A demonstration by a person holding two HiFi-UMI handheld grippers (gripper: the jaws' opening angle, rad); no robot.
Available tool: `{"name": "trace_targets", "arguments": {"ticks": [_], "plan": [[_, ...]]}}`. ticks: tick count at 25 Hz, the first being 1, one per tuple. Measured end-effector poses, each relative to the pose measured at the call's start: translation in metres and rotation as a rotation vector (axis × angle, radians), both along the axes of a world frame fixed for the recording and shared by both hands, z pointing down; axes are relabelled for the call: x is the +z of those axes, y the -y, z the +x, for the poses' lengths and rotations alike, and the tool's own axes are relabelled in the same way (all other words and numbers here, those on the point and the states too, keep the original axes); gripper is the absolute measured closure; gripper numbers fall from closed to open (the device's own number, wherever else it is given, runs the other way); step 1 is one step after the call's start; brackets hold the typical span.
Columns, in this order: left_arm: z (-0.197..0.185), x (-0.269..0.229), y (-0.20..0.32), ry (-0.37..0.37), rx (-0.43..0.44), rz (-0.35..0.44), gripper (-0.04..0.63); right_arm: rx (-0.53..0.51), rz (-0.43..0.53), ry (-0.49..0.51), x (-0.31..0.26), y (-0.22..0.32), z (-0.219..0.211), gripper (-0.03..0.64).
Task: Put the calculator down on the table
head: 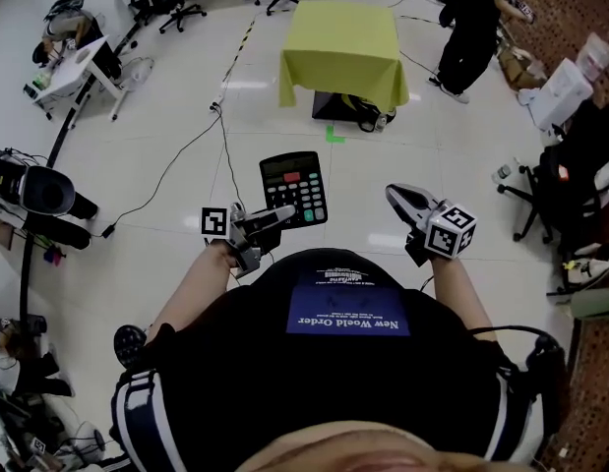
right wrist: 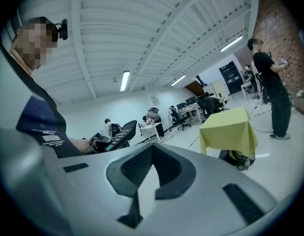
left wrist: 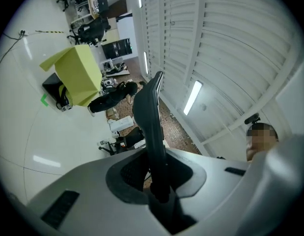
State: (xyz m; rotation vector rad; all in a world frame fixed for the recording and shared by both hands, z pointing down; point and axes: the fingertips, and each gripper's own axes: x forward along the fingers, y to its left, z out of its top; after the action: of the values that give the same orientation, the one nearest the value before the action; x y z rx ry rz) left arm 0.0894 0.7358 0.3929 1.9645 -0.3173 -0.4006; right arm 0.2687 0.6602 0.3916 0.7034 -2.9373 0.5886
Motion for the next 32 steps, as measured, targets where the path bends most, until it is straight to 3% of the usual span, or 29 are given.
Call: {"name": "trace_targets", "arguments": {"ticks": [10, 19, 23, 25, 28, 32], "plan": [[-0.004, 0.022, 0.103, -0.030, 0.107, -0.017, 0.512, 0.089, 0.021, -0.070, 0.006, 0.081, -0.008, 0.629], [-0.087, 0.011, 0.223, -0.045, 0.211, 0.004, 0.512, 0.176, 0.055, -0.075, -0.013, 0.198, -0.088, 0.630], [-0.121, 0.024, 0.267, -0.017, 0.218, -0.007, 0.512, 0.173, 0.047, -0.064, -0.010, 0.233, -0.126, 0.630], [-0.129, 0.021, 0.285, -0.036, 0.219, -0.004, 0.512, 0.163, 0.041, -0.081, -0.009, 0.249, -0.139, 0.629], [-0.136, 0.019, 0.306, -0.074, 0.211, -0.003, 0.512, 0.160, 0.024, -0.094, -0.007, 0.275, -0.141, 0.629], [-0.140, 0.033, 0.337, -0.065, 0.169, -0.037, 0.512, 0.141, 0.010, -0.081, 0.001, 0.319, -0.141, 0.629]]}}
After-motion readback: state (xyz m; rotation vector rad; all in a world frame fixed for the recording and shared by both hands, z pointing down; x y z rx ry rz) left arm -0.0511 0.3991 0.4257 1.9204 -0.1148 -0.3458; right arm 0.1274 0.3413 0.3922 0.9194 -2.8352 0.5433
